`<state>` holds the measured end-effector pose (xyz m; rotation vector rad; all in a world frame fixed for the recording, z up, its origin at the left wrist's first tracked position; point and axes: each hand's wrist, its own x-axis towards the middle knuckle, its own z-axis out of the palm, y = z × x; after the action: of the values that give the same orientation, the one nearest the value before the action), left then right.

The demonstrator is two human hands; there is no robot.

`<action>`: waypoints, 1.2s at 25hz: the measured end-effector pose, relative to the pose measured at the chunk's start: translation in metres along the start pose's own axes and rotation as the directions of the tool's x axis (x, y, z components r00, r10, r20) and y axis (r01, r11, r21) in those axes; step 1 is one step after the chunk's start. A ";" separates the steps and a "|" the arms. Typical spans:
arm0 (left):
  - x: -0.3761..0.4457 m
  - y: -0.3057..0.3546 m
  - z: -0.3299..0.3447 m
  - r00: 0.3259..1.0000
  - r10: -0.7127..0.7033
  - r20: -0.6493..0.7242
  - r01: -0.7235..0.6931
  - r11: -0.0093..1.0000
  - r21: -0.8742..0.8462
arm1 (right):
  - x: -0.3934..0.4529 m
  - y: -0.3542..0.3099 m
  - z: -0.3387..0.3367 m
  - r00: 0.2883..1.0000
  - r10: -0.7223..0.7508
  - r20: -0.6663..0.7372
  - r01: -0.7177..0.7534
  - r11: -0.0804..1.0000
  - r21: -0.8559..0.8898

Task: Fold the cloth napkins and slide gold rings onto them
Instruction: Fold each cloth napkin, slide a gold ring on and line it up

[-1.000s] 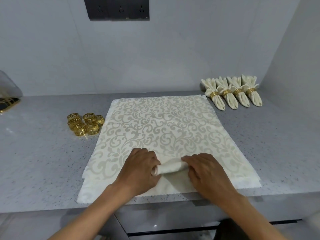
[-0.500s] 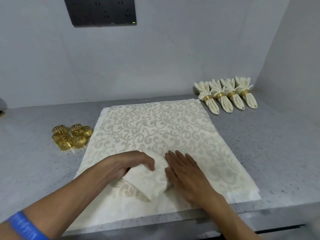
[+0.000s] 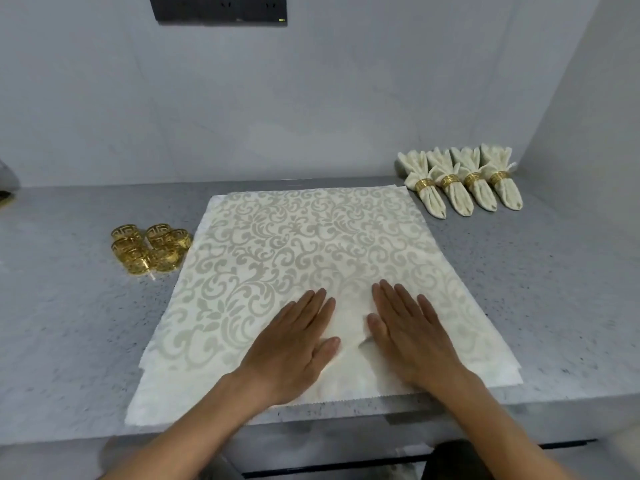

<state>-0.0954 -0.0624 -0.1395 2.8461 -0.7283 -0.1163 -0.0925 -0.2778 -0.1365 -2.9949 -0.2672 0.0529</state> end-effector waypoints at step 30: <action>0.030 -0.038 -0.054 0.911 -0.406 0.075 0.300 0.524 -0.797 | 0.035 0.023 -0.028 0.986 -0.045 -0.158 0.137 0.755 0.642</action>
<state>-0.0451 -0.0351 -0.0954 2.0281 0.0098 -0.2546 -0.0527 -0.2978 -0.1132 -2.2667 -0.3039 -0.0554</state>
